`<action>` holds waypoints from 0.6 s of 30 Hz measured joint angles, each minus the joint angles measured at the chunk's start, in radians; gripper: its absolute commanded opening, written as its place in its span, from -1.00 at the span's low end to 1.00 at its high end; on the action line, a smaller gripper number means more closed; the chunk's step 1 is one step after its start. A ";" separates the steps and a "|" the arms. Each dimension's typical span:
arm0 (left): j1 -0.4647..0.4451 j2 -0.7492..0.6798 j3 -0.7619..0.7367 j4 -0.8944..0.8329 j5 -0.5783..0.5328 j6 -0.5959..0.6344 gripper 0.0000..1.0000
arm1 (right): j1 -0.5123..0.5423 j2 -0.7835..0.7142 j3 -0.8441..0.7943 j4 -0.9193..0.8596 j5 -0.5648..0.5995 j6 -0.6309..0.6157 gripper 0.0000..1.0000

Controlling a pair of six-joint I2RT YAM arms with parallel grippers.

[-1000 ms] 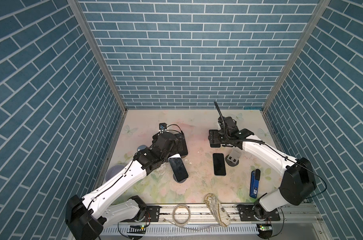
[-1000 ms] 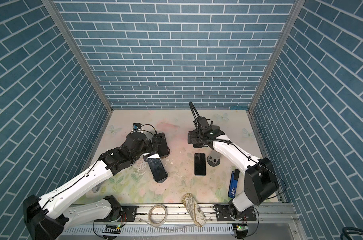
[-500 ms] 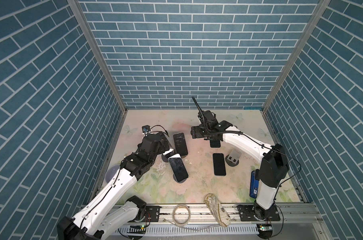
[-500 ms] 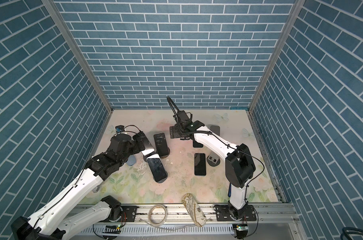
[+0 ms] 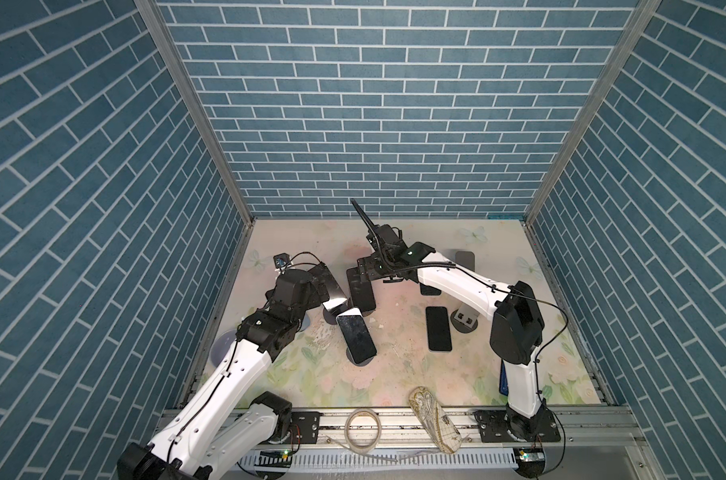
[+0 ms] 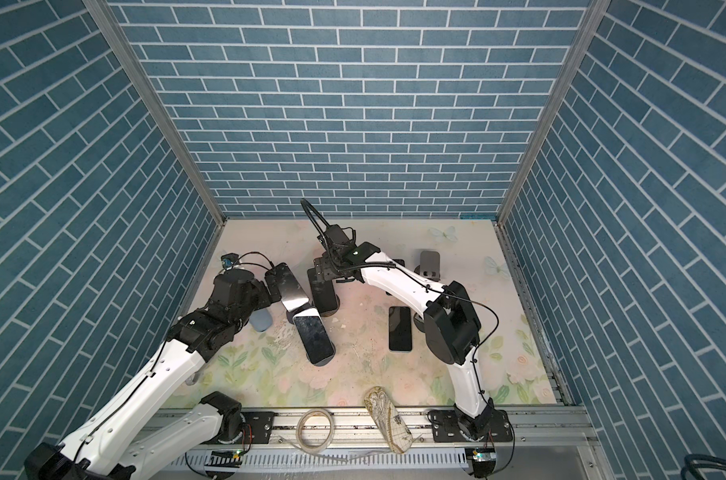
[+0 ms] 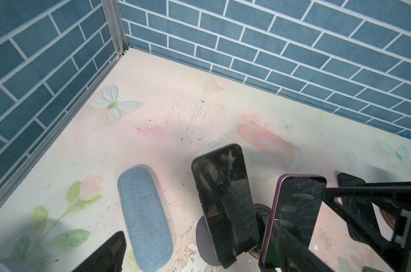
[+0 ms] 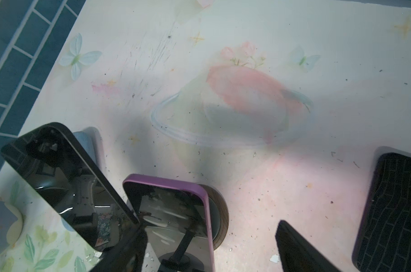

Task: Remove the phone from the phone stand
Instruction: 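Close the right gripper on the purple-edged phone on its stand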

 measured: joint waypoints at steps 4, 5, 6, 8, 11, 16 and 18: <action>0.004 0.000 0.000 0.005 0.000 0.011 0.99 | 0.026 0.021 0.016 -0.003 0.011 -0.008 0.80; 0.004 -0.001 -0.002 0.007 0.000 0.013 0.99 | 0.033 0.027 0.026 -0.005 0.015 -0.011 0.81; 0.005 -0.002 -0.004 0.011 0.001 0.015 0.99 | 0.039 0.032 0.034 -0.005 0.019 -0.014 0.82; 0.005 -0.003 -0.010 0.013 0.001 0.018 0.99 | 0.048 0.040 0.053 -0.006 0.024 -0.017 0.83; 0.006 -0.007 -0.019 0.018 0.002 0.020 0.99 | 0.057 0.056 0.079 -0.008 0.031 -0.023 0.85; 0.007 -0.023 -0.032 0.022 0.004 0.024 0.99 | 0.065 0.102 0.138 -0.019 0.050 -0.026 0.86; 0.007 -0.034 -0.041 0.026 0.004 0.027 0.99 | 0.068 0.122 0.160 -0.030 0.061 -0.026 0.85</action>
